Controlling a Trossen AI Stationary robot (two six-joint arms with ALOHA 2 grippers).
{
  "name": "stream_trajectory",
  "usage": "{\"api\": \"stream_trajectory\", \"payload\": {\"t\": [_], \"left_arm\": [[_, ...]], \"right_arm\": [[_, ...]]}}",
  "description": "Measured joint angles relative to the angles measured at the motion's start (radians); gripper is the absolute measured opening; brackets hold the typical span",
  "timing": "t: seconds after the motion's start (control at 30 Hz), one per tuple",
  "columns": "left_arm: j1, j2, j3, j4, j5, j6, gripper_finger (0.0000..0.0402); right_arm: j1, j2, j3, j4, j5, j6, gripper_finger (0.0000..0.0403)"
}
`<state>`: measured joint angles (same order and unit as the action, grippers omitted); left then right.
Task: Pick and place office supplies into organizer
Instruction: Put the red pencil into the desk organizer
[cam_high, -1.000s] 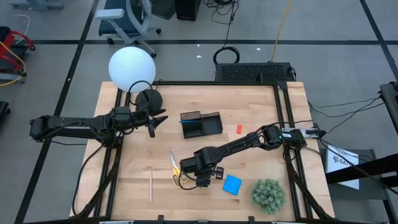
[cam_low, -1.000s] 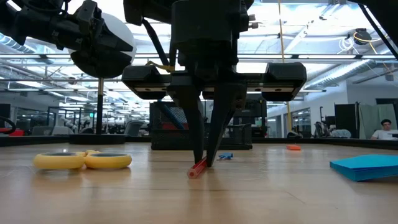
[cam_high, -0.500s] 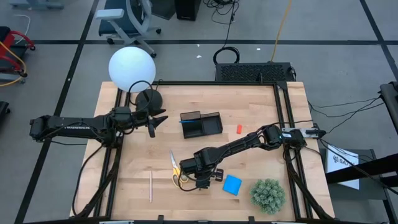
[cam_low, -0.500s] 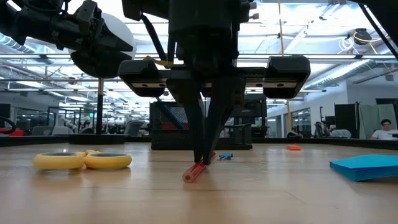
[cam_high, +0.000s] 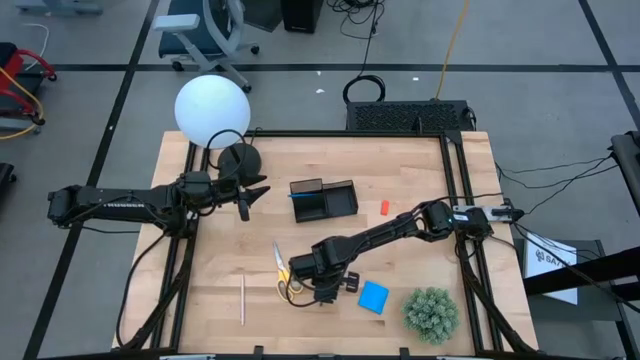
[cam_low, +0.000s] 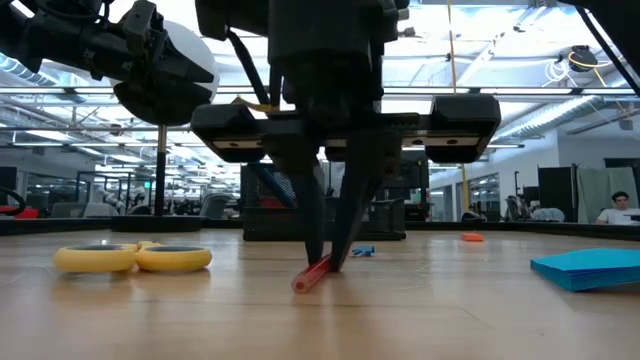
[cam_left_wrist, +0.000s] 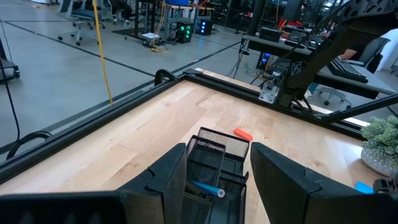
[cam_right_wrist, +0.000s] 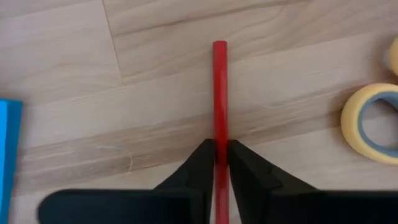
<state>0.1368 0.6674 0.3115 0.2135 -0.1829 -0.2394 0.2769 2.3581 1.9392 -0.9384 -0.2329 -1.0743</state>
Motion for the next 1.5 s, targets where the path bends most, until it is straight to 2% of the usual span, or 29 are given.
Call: {"api": "stream_trajectory", "payload": {"t": [0.13, 0.3, 0.77, 1.5], "left_arm": [[0.0, 0.0, 0.0, 0.0, 0.0, 0.0, 0.0175], [0.0, 0.0, 0.0, 0.0, 0.0, 0.0, 0.0175], [0.0, 0.0, 0.0, 0.0, 0.0, 0.0, 0.0175], [0.0, 0.0, 0.0, 0.0, 0.0, 0.0, 0.0175]], "right_arm": [[-0.006, 0.0, 0.0, 0.007, -0.001, 0.015, 0.0083], [-0.009, 0.0, 0.0, 0.01, -0.006, 0.014, 0.0093], [-0.009, 0.0, 0.0, 0.002, -0.011, 0.007, 0.0012], [-0.009, -0.001, 0.0, 0.005, -0.011, 0.015, 0.0004]]}}
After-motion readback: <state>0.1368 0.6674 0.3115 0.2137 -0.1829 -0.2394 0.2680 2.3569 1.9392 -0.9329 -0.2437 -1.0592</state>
